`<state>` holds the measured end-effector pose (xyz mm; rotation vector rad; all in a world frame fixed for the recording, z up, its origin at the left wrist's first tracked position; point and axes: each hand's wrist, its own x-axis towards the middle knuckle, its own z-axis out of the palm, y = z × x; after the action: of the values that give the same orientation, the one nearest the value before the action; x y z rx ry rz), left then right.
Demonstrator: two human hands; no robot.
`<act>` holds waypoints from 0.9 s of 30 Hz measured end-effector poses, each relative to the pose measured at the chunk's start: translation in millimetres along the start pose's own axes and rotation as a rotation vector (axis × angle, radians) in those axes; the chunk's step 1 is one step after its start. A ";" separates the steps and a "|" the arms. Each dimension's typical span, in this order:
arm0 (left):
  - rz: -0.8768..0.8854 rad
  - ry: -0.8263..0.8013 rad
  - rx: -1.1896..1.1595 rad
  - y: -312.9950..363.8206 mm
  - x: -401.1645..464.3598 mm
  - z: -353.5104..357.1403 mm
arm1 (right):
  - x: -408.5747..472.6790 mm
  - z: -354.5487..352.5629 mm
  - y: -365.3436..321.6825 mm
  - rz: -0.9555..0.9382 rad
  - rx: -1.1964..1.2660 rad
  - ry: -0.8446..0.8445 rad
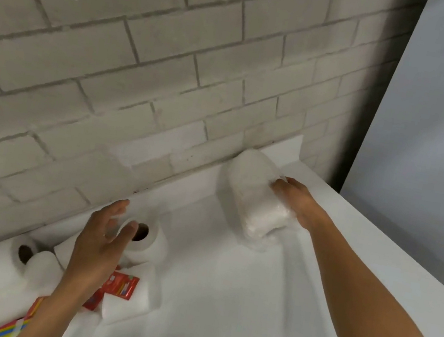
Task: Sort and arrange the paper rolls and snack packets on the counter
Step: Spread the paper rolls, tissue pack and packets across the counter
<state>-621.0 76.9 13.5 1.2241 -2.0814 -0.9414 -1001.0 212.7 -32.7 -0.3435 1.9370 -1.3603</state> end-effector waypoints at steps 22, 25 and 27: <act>0.193 -0.271 0.206 23.9 43.8 165.1 | 75.4 -41.2 17.1 -0.330 -0.893 0.186; 0.215 -0.314 0.302 19.9 42.6 184.6 | 67.1 -23.3 26.9 -0.389 -1.057 0.141; 0.212 -0.346 0.351 17.6 43.2 196.2 | 66.5 -17.7 30.5 -0.395 -1.124 0.143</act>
<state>-793.7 102.0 -87.5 1.0258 -2.6801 -0.7516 -1053.8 198.3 -84.2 -1.2196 2.6934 -0.3448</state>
